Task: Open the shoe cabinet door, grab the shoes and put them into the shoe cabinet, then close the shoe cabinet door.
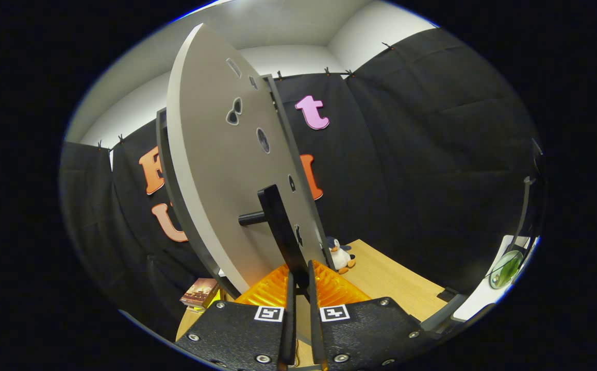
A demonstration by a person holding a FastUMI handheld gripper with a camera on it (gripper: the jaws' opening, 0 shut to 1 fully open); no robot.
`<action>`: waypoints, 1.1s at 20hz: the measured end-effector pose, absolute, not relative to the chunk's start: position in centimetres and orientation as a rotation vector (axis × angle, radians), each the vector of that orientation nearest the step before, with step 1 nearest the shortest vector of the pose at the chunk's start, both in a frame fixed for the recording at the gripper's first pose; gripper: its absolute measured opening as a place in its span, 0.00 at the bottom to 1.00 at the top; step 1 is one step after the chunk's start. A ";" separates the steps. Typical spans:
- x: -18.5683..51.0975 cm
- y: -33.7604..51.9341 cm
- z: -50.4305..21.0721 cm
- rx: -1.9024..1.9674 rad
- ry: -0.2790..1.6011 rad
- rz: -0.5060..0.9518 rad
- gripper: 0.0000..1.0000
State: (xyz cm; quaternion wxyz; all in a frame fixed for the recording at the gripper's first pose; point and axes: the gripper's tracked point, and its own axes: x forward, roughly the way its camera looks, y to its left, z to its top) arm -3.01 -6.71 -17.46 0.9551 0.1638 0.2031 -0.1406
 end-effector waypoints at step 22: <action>-8.7 -5.2 -13.9 0.251 0.284 -0.334 0.20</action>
